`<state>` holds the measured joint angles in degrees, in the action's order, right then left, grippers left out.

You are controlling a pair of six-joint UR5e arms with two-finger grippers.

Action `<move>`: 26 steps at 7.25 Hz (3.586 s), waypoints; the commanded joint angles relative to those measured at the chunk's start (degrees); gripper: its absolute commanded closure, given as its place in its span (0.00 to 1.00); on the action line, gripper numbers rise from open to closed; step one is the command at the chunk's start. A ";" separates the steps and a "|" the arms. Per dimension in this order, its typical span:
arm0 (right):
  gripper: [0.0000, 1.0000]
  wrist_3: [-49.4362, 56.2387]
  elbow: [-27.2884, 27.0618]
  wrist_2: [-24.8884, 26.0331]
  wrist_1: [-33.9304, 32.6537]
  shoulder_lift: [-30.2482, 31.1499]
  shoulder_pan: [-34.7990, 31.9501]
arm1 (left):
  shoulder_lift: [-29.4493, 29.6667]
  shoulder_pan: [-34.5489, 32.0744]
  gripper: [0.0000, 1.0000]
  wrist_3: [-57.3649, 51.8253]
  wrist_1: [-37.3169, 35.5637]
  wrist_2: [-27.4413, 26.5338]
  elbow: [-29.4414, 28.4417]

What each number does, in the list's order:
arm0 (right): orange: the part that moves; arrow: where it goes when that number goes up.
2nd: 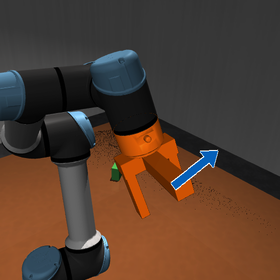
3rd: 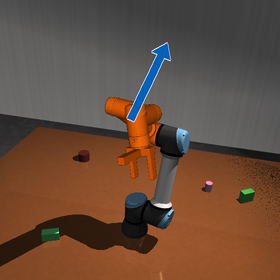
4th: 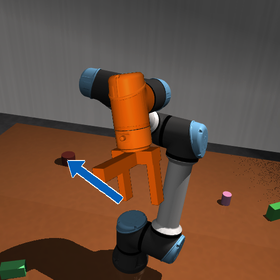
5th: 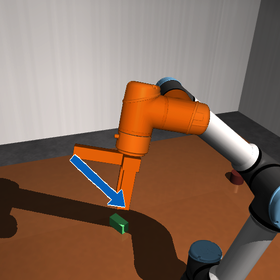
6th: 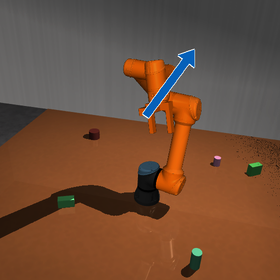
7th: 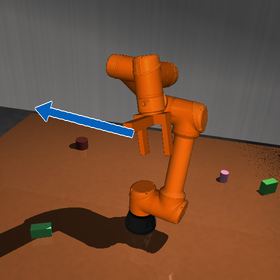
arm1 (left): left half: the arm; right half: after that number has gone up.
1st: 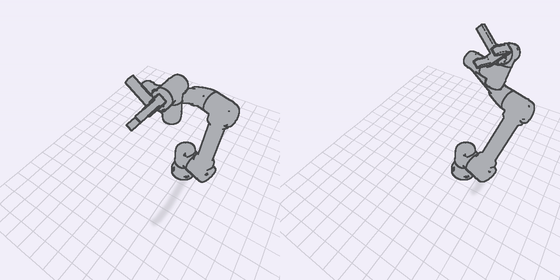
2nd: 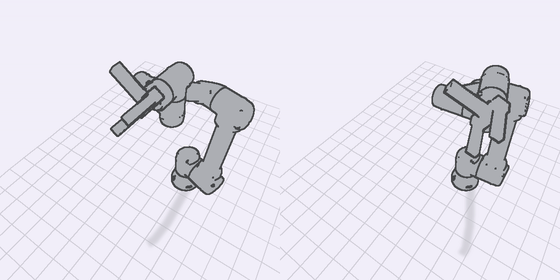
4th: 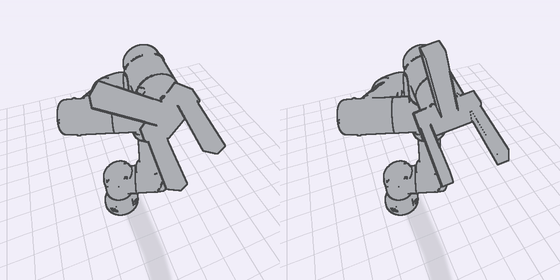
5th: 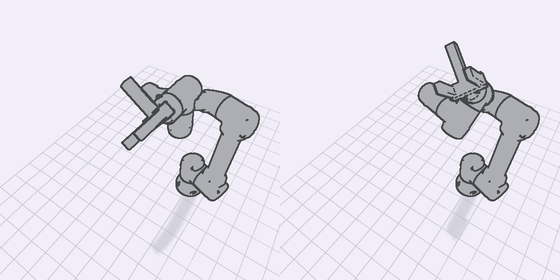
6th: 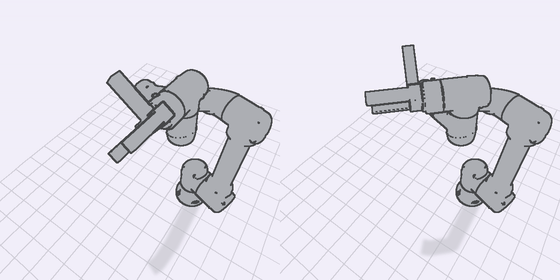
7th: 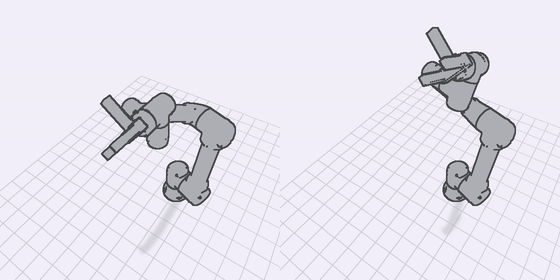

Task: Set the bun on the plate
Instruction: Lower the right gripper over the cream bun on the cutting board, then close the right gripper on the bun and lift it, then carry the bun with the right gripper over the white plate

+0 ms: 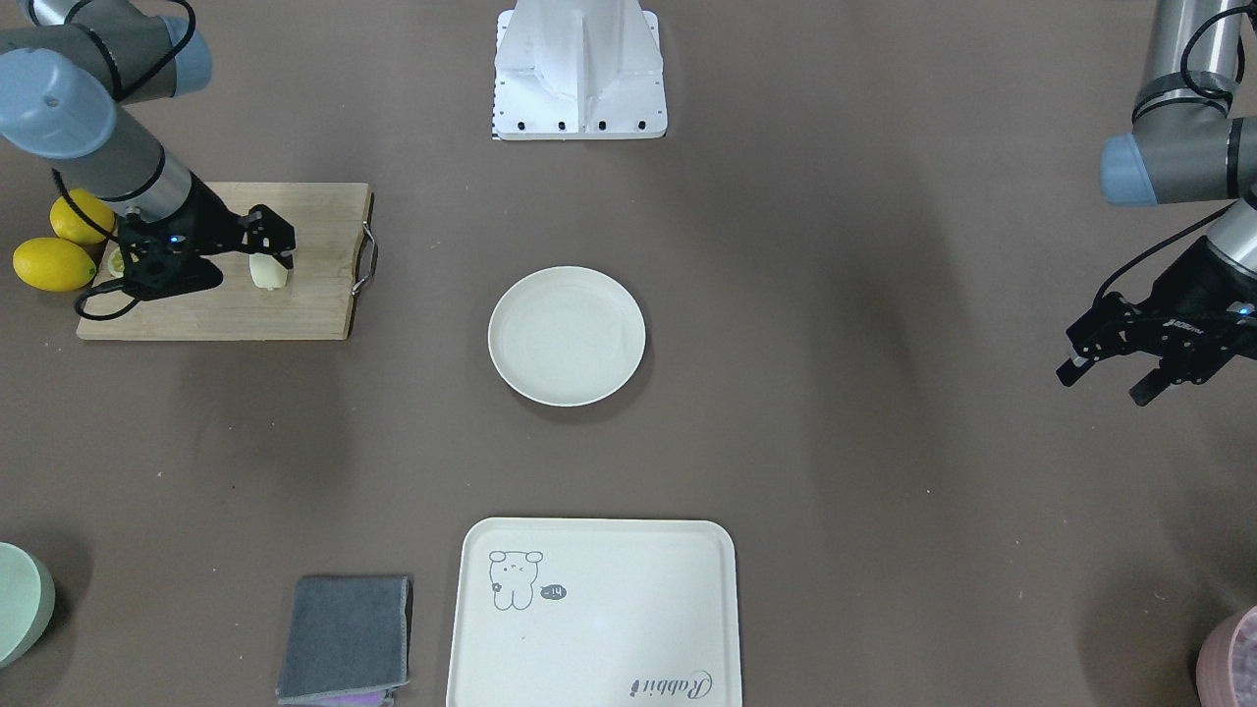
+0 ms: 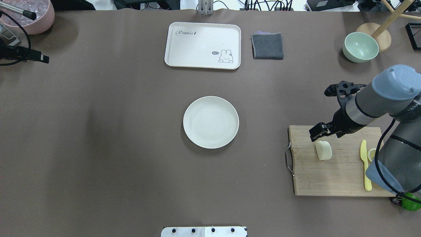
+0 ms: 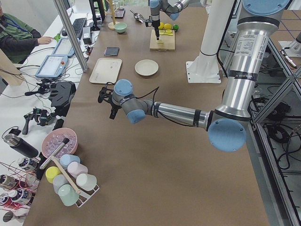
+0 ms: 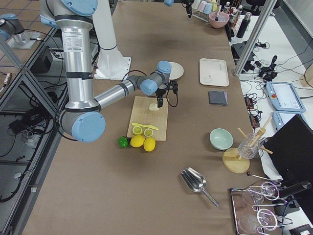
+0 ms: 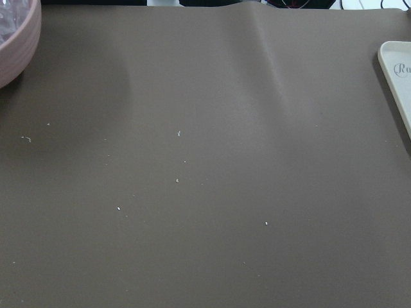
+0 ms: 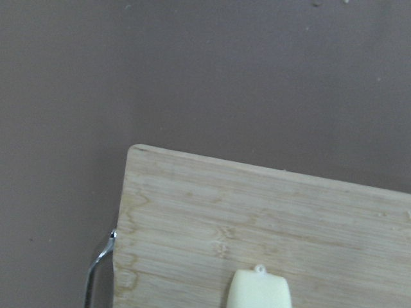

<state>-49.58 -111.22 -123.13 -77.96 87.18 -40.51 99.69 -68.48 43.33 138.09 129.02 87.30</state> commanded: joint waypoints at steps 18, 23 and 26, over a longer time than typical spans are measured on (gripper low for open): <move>1.00 2.56 -0.50 10.45 -0.70 -13.94 2.01 | -3.71 0.28 0.02 0.00 7.72 -2.46 -4.33; 1.00 1.59 10.83 12.65 -0.17 -32.32 8.42 | -1.34 0.01 0.02 0.52 7.81 -1.76 -4.60; 1.00 2.29 14.25 14.76 -0.17 -34.44 9.93 | -2.12 -0.08 0.02 0.17 7.99 -2.02 -4.69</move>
<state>-47.43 -98.94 -108.84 -78.14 54.23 -30.98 97.81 -68.53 43.59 146.03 127.12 82.70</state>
